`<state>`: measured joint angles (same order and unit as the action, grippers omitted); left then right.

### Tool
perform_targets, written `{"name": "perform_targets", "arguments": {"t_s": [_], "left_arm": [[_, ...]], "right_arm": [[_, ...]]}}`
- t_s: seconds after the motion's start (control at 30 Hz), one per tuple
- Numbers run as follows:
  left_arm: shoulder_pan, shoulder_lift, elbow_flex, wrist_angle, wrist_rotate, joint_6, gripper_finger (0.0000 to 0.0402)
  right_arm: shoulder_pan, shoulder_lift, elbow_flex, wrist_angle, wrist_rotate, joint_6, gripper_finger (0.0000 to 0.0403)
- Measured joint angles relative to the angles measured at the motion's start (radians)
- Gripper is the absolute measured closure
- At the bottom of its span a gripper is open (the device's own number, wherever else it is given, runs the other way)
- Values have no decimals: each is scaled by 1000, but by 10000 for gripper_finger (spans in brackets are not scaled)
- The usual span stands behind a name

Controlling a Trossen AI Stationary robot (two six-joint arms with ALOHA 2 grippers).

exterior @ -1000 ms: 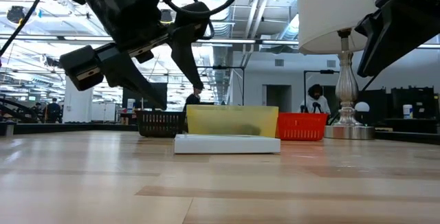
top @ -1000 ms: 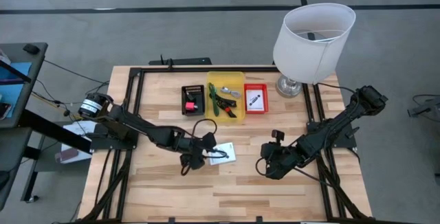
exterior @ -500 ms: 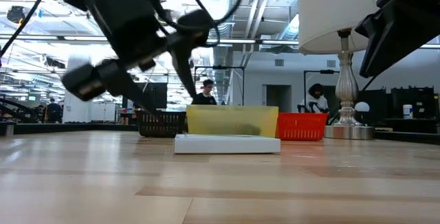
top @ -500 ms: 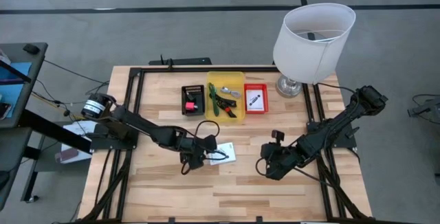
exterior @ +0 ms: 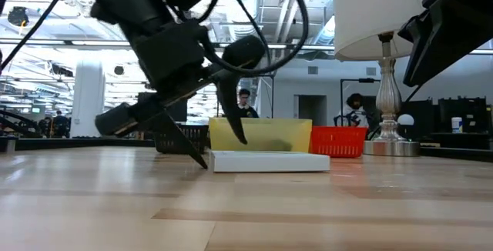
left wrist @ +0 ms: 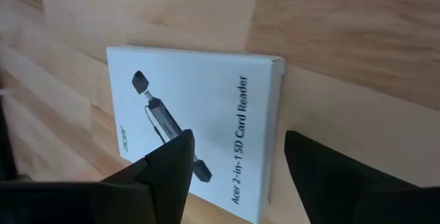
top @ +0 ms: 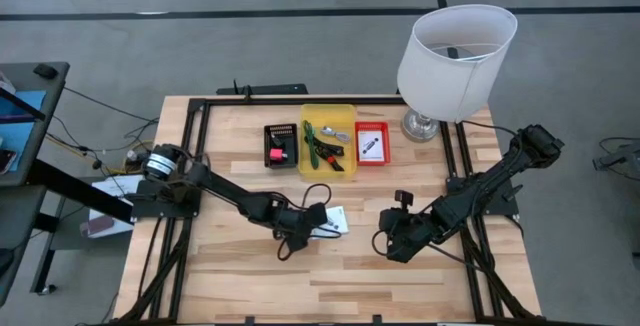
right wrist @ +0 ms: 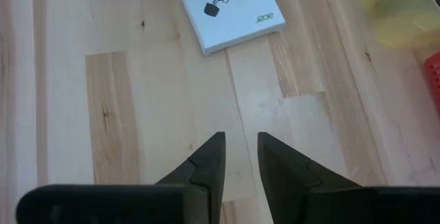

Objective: Pick and place items into bin
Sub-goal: Put the white card reader box into the red bin

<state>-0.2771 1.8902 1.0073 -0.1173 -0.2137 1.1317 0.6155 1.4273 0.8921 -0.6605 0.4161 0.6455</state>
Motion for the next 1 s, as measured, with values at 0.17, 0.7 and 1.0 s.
{"name": "perform_targets", "arguments": {"t_s": [0.17, 0.7, 1.0], "left_arm": [[23, 52, 33, -39, 39, 23, 180], [84, 167, 32, 251, 176, -92, 386], [80, 202, 52, 337, 154, -251, 401]], "right_arm": [[0, 0, 0, 2, 0, -1, 324], [0, 0, 0, 41, -3, -26, 324], [63, 0, 0, 186, -32, -26, 324]]}}
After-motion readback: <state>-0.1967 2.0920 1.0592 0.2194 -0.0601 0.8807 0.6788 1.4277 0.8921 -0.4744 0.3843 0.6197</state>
